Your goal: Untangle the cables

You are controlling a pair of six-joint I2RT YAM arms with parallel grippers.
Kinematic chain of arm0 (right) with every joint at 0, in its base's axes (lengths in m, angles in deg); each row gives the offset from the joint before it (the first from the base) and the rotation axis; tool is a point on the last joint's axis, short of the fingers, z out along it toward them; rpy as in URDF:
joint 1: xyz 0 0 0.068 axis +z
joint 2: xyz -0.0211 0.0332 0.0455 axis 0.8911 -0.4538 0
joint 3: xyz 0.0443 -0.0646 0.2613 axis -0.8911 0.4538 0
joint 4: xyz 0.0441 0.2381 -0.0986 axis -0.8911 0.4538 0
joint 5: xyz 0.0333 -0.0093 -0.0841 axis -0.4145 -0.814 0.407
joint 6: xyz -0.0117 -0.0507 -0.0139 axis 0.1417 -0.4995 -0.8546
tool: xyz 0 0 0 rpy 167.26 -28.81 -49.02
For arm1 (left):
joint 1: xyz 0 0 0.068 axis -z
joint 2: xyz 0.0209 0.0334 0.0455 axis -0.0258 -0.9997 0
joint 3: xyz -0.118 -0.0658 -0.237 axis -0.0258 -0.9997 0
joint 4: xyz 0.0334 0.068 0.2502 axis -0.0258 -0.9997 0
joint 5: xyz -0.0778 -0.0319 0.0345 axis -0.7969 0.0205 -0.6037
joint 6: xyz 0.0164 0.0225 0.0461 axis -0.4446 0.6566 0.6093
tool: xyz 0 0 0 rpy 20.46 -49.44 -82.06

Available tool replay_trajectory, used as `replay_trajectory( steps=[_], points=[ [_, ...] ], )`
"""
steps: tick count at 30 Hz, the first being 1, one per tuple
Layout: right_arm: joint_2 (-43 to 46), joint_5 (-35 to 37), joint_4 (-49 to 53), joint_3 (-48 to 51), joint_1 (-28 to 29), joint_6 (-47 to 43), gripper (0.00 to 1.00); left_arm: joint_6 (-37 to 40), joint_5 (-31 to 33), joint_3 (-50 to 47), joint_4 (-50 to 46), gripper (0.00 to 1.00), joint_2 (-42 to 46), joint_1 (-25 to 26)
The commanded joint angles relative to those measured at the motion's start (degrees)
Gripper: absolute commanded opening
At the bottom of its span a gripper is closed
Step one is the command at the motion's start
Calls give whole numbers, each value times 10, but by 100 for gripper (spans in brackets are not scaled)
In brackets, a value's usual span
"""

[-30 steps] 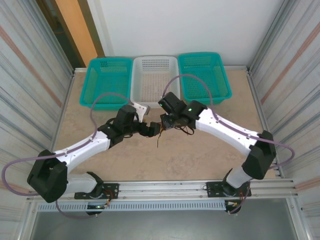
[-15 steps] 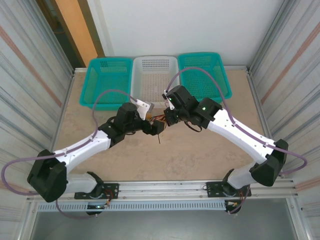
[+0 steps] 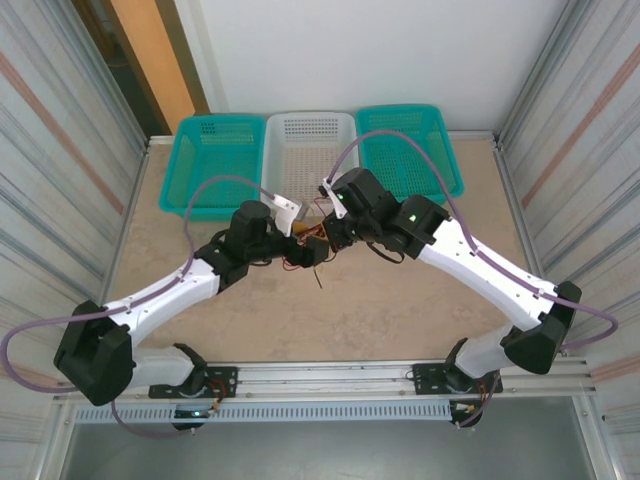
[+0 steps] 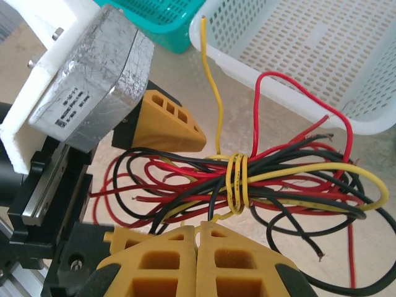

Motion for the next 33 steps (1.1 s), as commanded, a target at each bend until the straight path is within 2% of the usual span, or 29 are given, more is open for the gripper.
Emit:
replay_trajectory(
  steps=[1, 8, 12, 18, 25, 28, 33],
  points=[
    [25, 7, -2, -20, 7, -15, 0, -14, -13, 8, 16, 81, -1, -5],
    [34, 15, -12, -19, 7, -8, 0, -24, -13, 10, 13, 26, -7, -6],
    [44, 23, -20, -11, 7, 2, 0, -36, -3, 7, 25, 1, -4, -6],
    [74, 54, -35, 15, 5, 33, 0, -74, 34, -4, 67, 0, 14, -15],
    [153, 74, -105, 134, -5, 123, 0, -122, 71, -46, 225, 0, 65, -18],
    [190, 69, -131, 188, -28, 168, 0, -115, 38, -31, 253, 0, 73, -18],
    [247, -2, -182, 276, -112, 237, 0, -122, -33, -10, 293, 0, 83, -17]
  ],
)
